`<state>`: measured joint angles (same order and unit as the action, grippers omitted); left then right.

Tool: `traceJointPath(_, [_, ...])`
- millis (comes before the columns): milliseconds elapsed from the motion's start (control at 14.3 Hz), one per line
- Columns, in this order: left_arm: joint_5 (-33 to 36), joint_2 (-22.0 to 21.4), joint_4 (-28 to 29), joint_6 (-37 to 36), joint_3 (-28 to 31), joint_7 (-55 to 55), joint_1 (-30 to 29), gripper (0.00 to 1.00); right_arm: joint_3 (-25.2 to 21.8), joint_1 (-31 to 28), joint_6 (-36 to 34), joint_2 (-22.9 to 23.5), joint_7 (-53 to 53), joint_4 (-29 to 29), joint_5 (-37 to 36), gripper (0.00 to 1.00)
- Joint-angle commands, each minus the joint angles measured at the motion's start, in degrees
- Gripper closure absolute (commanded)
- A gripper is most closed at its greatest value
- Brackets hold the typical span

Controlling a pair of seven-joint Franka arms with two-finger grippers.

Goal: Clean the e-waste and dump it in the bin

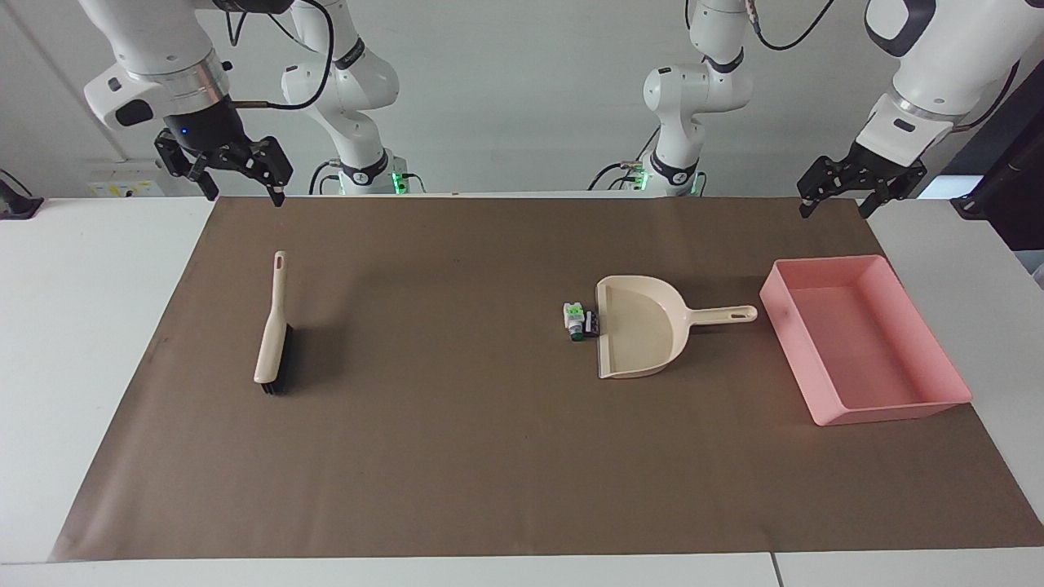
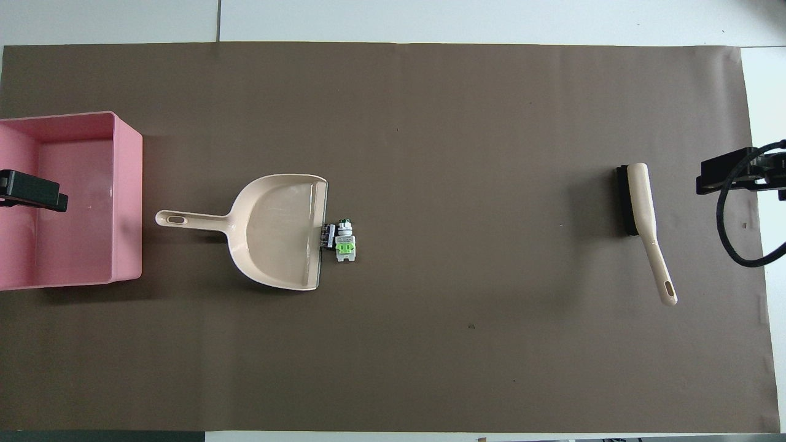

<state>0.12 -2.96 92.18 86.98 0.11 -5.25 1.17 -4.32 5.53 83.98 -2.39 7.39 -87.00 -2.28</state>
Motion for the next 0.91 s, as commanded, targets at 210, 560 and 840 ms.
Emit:
traceJointPath(210, [-0.3,-1.1,1.0,-2.8,-0.2,0.2,-0.2,0.01,0.2,-0.8,1.0,-0.3,-1.5,-0.6,0.7,0.0])
traceJointPath(560, [-0.3,-1.2,0.9,-7.1,-0.2,0.2,-0.2,0.01,0.2,-0.9,0.8,-0.3,-1.6,-0.5,1.0,0.0])
traceJointPath(840, [0.1,-1.1,1.3,0.9,-0.2,-0.4,-0.2,0.01,0.1,-1.1,0.8,-0.5,-1.1,-1.1,1.2,0.0])
